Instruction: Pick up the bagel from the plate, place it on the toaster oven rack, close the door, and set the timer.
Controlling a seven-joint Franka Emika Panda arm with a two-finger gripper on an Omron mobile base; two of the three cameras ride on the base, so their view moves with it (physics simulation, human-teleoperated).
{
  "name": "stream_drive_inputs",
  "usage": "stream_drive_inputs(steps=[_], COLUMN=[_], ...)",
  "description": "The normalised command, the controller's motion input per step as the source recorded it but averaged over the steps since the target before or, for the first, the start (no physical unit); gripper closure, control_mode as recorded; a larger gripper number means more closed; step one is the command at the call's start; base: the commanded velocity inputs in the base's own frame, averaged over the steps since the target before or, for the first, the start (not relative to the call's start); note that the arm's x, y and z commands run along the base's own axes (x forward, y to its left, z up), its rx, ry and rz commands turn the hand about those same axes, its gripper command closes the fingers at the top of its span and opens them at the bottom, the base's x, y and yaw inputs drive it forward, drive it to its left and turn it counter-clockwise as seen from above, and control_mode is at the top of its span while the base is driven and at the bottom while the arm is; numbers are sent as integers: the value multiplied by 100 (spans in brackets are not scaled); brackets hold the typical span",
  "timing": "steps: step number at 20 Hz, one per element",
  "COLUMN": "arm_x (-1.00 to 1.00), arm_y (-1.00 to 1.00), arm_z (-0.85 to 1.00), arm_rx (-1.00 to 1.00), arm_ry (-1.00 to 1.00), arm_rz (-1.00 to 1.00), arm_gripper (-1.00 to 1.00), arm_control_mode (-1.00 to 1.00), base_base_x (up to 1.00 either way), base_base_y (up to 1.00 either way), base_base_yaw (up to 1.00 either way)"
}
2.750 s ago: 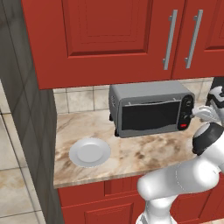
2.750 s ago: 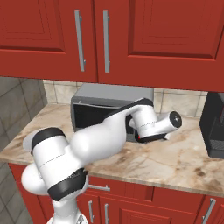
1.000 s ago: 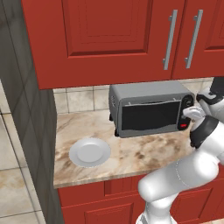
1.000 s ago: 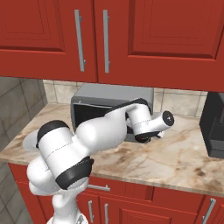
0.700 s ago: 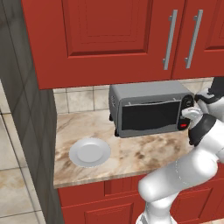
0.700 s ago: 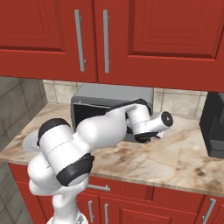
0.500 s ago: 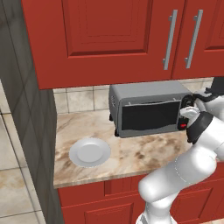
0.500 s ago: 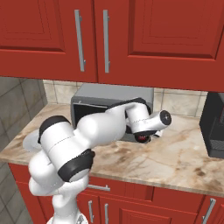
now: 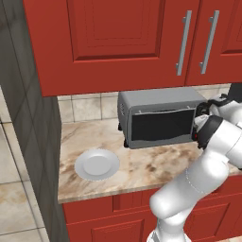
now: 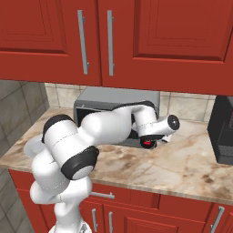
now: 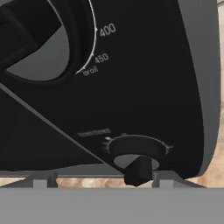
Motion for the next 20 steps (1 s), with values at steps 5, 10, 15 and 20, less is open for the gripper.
stream_drive_inputs(steps=[5, 10, 15, 20], arm_x=[10, 10, 7, 19], arm_y=[-14, -19, -28, -23], arm_z=[-2, 0, 0, 0], arm_rx=[0, 0, 2, 9], arm_ry=[0, 0, 0, 0], arm_rz=[1, 1, 1, 4], arm_gripper=[-100, -100, -100, -100], arm_control_mode=[-100, -100, -100, -100], base_base_x=[0, 0, 0, 0], base_base_y=[0, 0, 0, 0], base_base_yaw=[0, 0, 0, 0])
